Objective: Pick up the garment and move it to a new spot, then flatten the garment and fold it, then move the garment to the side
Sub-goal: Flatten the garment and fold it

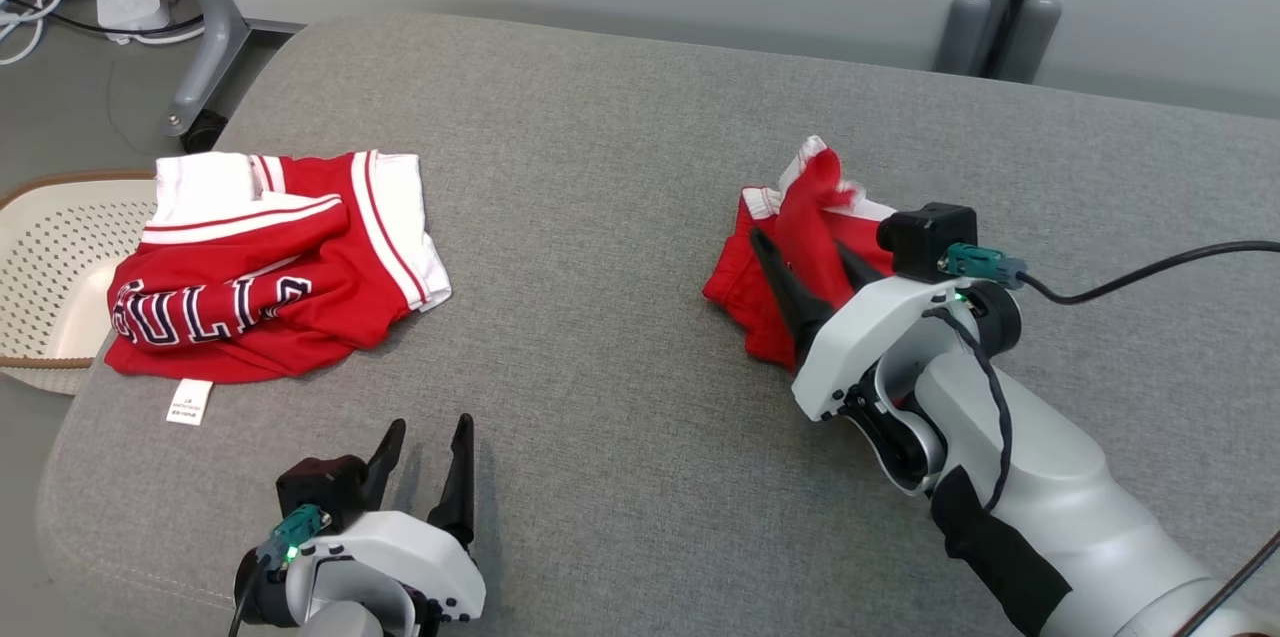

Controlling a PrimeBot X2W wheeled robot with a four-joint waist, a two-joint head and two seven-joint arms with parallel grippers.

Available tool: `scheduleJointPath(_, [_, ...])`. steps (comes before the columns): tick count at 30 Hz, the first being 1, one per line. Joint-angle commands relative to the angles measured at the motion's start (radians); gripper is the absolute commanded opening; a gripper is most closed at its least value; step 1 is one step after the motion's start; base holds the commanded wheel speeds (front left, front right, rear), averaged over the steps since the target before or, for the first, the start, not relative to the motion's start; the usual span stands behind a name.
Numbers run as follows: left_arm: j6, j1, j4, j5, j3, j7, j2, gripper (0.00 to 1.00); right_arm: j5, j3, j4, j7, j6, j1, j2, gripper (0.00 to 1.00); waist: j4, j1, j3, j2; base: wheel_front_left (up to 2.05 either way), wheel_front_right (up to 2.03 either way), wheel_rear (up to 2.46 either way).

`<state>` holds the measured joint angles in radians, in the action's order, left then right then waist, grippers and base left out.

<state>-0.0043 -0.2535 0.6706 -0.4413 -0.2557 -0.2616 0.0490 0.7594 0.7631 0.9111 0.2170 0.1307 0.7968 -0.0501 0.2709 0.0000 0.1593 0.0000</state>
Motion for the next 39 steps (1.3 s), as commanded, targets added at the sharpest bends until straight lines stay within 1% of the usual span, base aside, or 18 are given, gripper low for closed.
scheduleJointPath(1, [0.008, -0.015, -0.007, 0.008, 0.009, -0.005, 0.004, 1.0, 0.022, 0.006, -0.014, 0.024, 0.0, 0.011, -0.003, 1.0, 0.002, 0.0, -0.001, 0.0, 0.0, 0.0, 0.0])
scheduleJointPath(3, [0.01, -0.012, -0.015, 0.02, 0.021, -0.005, 0.003, 1.0, 0.037, 0.005, -0.022, 0.038, 0.0, 0.006, -0.004, 1.0, -0.01, 0.0, -0.005, 0.0, 0.0, 0.0, 0.0])
scheduleJointPath(6, [0.013, -0.004, -0.035, 0.041, 0.05, -0.005, 0.004, 1.0, 0.028, -0.034, -0.018, 0.05, 0.0, 0.003, -0.006, 1.0, -0.043, 0.0, -0.013, 0.0, 0.0, 0.0, 0.0])
scheduleJointPath(9, [0.017, 0.006, -0.071, 0.068, 0.083, -0.005, 0.004, 1.0, -0.057, -0.168, -0.039, 0.05, 0.0, -0.005, -0.019, 1.0, -0.086, 0.0, -0.012, 0.0, 0.0, 0.0, 0.0])
scheduleJointPath(11, [0.02, 0.011, -0.101, 0.09, 0.105, -0.005, 0.004, 1.0, -0.139, -0.28, -0.063, 0.049, 0.0, -0.043, -0.039, 1.0, -0.113, 0.0, -0.013, 0.0, 0.0, 0.0, 0.0])
scheduleJointPath(13, [0.021, 0.022, -0.127, 0.111, 0.124, -0.005, 0.004, 1.0, -0.221, -0.391, -0.095, 0.049, 0.0, -0.091, -0.043, 1.0, -0.139, 0.0, -0.013, 0.0, 0.0, 0.0, 0.0])
scheduleJointPath(15, [0.019, 0.031, -0.144, 0.129, 0.14, -0.003, 0.004, 1.0, -0.299, -0.479, -0.13, 0.049, 0.0, -0.14, -0.042, 1.0, -0.162, 0.0, -0.015, 0.0, 0.0, 0.0, 0.0])
scheduleJointPath(18, [0.014, 0.037, -0.162, 0.151, 0.16, -0.003, 0.004, 1.0, -0.4, -0.584, -0.174, 0.049, 0.0, -0.223, -0.035, 1.0, -0.193, 0.0, -0.018, 0.0, 0.0, 0.0, 0.0])
scheduleJointPath(22, [0.008, 0.058, -0.175, 0.194, 0.182, -0.003, 0.004, 1.0, -0.5, -0.678, -0.222, 0.049, 0.0, -0.319, -0.02, 1.0, -0.229, 0.0, -0.032, 0.0, 0.0, 0.0, 0.0])
scheduleJointPath(24, [0.007, 0.065, -0.179, 0.205, 0.187, -0.003, 0.004, 1.0, -0.519, -0.692, -0.238, 0.049, 0.0, -0.341, -0.015, 1.0, -0.236, 0.0, -0.035, 0.0, 0.0, 0.0, 0.0])
scheduleJointPath(25, [0.005, 0.078, -0.186, 0.219, 0.198, -0.003, 0.005, 1.0, -0.549, -0.715, -0.257, 0.049, 0.0, -0.387, -0.008, 1.0, -0.248, 0.0, -0.047, 0.0, 0.0, 0.0, 0.0])
scheduleJointPath(30, [0.003, 0.121, -0.201, 0.237, 0.212, -0.003, 0.005, 1.0, -0.584, -0.729, -0.29, 0.049, 0.0, -0.463, -0.003, 1.0, -0.268, 0.0, -0.079, 0.0, 0.0, 0.0, 0.0])
scheduleJointPath(35, [0.006, 0.196, -0.209, 0.244, 0.229, -0.003, 0.004, 1.0, -0.528, -0.686, -0.304, 0.049, 0.0, -0.547, -0.003, 1.0, -0.281, 0.0, -0.136, 0.0, 0.0, 0.0, 0.0])
scheduleJointPath(39, [0.007, 0.243, -0.223, 0.249, 0.236, -0.003, 0.004, 1.0, -0.487, -0.663, -0.308, 0.049, 0.0, -0.593, -0.003, 1.0, -0.287, 0.0, -0.153, 0.0, 0.0, 0.0, 0.0])
